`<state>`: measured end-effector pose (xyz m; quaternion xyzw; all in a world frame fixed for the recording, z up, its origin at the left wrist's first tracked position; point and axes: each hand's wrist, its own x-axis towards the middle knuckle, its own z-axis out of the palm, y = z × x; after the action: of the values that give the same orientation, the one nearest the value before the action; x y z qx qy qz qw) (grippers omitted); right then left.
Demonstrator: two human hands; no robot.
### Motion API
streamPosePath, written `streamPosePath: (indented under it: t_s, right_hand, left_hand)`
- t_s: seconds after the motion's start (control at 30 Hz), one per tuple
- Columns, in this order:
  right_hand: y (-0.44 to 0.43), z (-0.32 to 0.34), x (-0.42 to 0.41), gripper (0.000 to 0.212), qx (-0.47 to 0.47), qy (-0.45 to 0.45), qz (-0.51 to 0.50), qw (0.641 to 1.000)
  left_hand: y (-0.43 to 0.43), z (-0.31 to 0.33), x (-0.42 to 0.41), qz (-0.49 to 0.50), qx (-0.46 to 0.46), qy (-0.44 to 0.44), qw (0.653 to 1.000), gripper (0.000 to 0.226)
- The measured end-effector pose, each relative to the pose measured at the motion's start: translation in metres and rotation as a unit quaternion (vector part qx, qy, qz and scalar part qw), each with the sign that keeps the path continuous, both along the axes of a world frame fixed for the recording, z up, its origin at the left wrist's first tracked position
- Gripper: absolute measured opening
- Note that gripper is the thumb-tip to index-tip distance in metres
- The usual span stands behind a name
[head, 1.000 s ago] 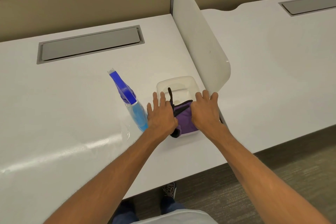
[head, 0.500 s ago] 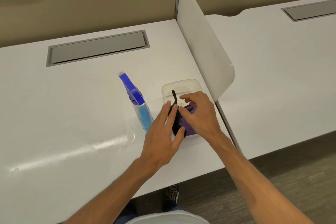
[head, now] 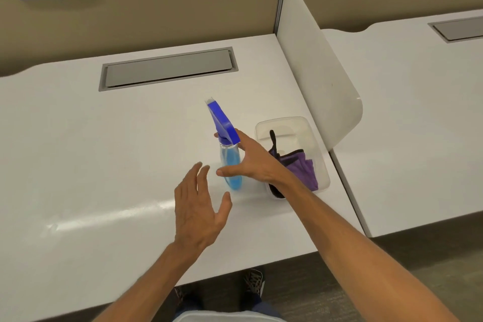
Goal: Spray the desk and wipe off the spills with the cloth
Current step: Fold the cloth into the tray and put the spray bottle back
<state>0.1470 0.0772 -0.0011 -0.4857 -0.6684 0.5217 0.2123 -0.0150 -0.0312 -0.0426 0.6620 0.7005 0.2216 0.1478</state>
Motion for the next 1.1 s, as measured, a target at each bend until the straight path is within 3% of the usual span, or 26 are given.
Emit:
streamPosePath:
  t_s: [0.17,0.33,0.43,0.63,0.77,0.93,1.1]
  right_hand:
    - [0.006,-0.011,-0.012,0.045,0.006,0.018,-0.032,0.999]
    - [-0.005,-0.014,-0.022,0.03,0.069,0.063,-0.144,0.985]
    - [-0.012,-0.001,-0.026,0.033,0.139,0.118,-0.261,0.948]
    - [-0.004,0.063,-0.004,0.031,0.231,0.176,-0.383,0.877]
    - [0.01,0.09,0.025,0.051,0.262,0.185,-0.447,0.835]
    - [0.03,0.086,0.049,0.06,0.292,0.146,-0.495,0.805]
    - [0.04,0.05,0.058,0.05,0.282,0.123,-0.502,0.808]
  left_hand:
    - [0.01,-0.006,-0.005,-0.032,-0.024,0.02,0.999,0.085]
    - [0.013,-0.005,-0.003,-0.044,-0.035,0.016,0.998,0.084]
    - [0.013,-0.003,-0.003,-0.051,-0.028,0.013,0.998,0.084]
    - [0.017,-0.002,0.002,-0.071,-0.02,0.014,0.997,0.085]
    - [0.024,-0.002,0.012,-0.078,-0.019,0.016,0.997,0.085]
    - [0.032,-0.003,0.023,-0.096,-0.016,0.024,0.995,0.086]
    - [0.039,-0.003,0.035,-0.112,-0.021,0.039,0.993,0.086]
